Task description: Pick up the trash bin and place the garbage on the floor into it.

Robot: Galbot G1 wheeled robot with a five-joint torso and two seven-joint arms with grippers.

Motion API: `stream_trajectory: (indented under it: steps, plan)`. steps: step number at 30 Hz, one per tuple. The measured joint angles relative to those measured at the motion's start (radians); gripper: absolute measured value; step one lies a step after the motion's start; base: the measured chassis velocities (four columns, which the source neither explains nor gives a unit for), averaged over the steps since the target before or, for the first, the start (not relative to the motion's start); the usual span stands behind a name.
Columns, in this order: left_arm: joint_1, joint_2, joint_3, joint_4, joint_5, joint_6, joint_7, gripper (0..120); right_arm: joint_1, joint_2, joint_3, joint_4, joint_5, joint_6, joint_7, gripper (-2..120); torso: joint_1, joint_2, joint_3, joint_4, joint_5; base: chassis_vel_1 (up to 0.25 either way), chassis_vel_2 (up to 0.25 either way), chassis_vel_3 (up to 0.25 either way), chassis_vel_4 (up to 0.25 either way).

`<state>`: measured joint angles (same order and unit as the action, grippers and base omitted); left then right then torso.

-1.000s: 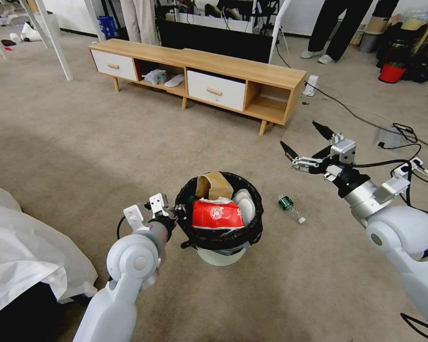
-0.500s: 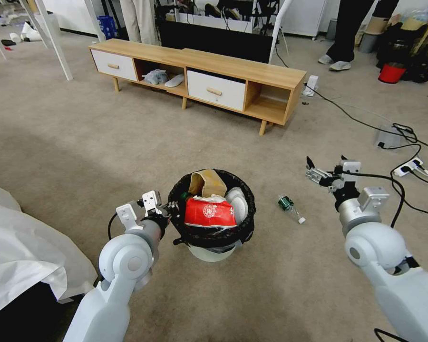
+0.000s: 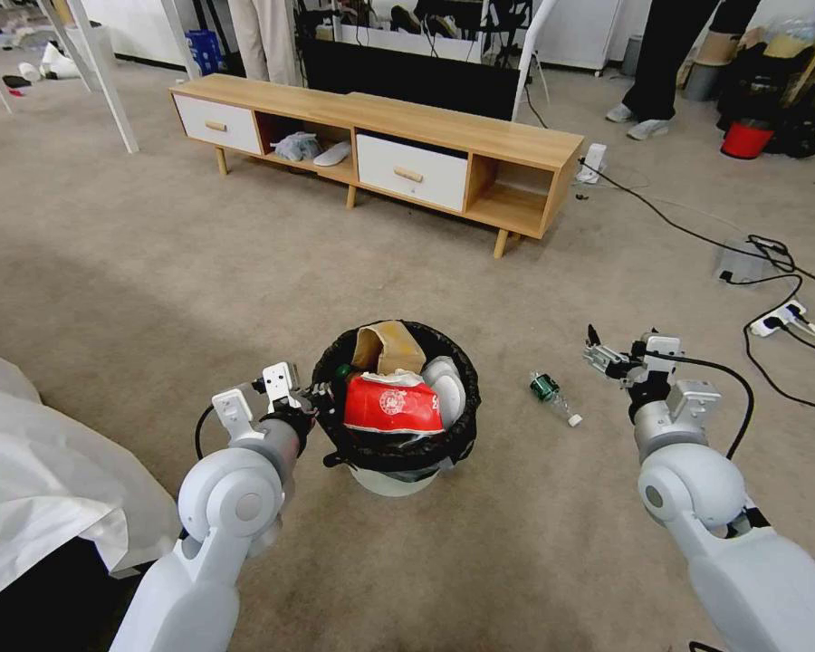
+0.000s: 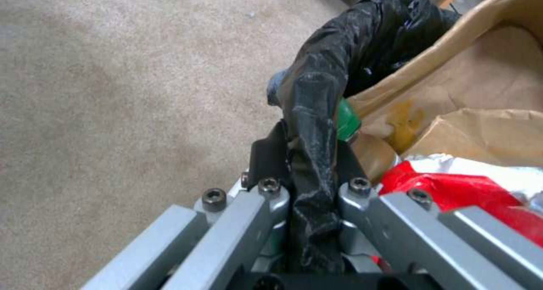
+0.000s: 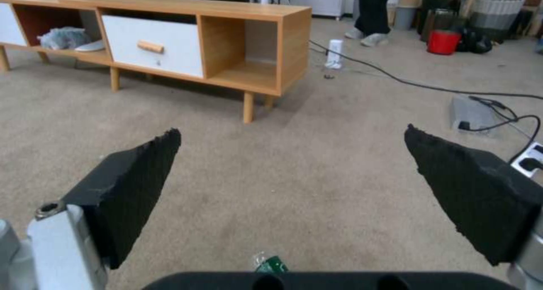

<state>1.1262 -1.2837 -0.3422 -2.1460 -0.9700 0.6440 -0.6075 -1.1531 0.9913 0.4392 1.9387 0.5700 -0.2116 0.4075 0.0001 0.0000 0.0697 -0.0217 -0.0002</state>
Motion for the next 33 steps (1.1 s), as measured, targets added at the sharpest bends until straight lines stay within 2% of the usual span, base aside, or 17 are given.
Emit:
stream_trajectory:
  steps: [33]
  plan:
    - [0.010, -0.022, -0.001, 0.001, 0.034, -0.006, 0.017, 4, 0.012, 0.006, -0.007, -0.026, -0.041, 0.014, -0.018, 100, 0.000, 0.000, 0.000, -0.0001, 0.0002, 0.000, 0.000, 0.000, 0.000]
